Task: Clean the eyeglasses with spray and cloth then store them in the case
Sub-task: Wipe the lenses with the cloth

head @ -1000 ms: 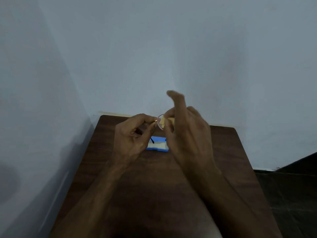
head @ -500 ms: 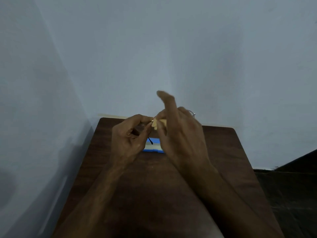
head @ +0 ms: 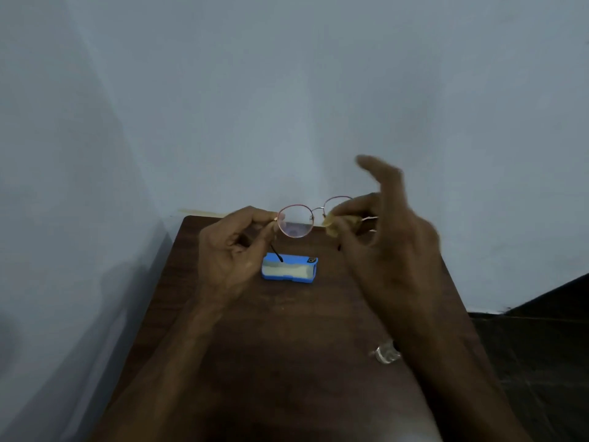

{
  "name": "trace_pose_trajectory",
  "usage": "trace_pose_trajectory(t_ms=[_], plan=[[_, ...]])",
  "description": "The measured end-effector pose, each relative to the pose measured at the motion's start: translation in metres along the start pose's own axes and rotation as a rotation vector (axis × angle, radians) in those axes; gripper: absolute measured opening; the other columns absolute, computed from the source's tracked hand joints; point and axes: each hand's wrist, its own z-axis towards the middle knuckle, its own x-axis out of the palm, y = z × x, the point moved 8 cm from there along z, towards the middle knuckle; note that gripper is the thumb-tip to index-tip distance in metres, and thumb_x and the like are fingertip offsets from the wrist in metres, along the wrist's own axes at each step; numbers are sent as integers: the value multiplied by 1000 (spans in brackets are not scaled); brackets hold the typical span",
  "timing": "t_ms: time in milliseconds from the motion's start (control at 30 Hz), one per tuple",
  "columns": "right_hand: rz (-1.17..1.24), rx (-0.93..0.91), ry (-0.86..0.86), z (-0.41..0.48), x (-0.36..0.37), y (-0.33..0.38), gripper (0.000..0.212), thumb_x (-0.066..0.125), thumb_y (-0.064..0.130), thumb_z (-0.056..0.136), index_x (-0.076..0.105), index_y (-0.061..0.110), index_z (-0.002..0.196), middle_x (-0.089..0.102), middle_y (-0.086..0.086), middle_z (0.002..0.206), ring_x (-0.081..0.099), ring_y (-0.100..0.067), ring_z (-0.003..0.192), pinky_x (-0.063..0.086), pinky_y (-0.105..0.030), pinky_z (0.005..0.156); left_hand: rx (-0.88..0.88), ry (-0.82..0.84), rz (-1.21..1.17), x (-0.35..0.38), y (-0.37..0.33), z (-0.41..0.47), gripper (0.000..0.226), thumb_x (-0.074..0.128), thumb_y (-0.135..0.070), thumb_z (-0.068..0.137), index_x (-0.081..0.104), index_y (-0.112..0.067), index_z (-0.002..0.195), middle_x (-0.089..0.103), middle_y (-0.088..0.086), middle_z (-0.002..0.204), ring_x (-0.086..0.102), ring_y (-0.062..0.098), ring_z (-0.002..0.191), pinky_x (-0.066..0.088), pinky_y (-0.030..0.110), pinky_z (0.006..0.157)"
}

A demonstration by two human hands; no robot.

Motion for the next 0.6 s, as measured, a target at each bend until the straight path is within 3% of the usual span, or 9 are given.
trace_pose_trajectory(t_ms=[67, 233, 300, 467, 600], plan=[[-28, 18, -39, 7, -14, -10, 76, 77, 13, 87, 35, 35, 147, 73, 16, 94, 70, -5, 81, 60, -39, 72, -15, 0, -8, -3, 1, 2, 14, 77, -17, 98, 79, -8, 109, 77, -4, 92, 72, 5, 81, 60, 22, 68], [-182, -23, 48, 16, 3, -7, 77, 68, 8, 90, 29, 25, 154, 71, 10, 94, 67, -18, 85, 57, -43, 76, -10, 13, -5, -1, -5, 5, 18, 77, -17, 96, 79, -7, 111, 76, -4, 94, 71, 6, 78, 63, 33, 65], [-215, -29, 13, 23, 5, -8, 77, 67, 7, 89, 31, 22, 155, 70, 10, 94, 65, -19, 85, 54, -38, 74, -16, 25, -4, -1, -5, 5, 18, 77, -18, 98, 79, -5, 110, 77, 0, 92, 72, 13, 78, 64, 36, 64], [-239, -128, 60, 3, 23, 8, 82, 74, 5, 85, 31, 23, 152, 68, 9, 94, 62, -18, 79, 54, -38, 65, -25, 11, 48, -3, -12, 6, 24, 74, -26, 97, 80, -5, 107, 75, -2, 90, 67, 7, 76, 55, 10, 70], [-236, -69, 5, 13, 11, -10, 79, 70, 7, 86, 31, 24, 152, 69, 9, 91, 63, -19, 80, 53, -37, 67, -6, 56, 14, -3, -14, 7, 32, 69, -29, 97, 79, 0, 108, 77, 3, 93, 70, 11, 76, 60, 17, 70]])
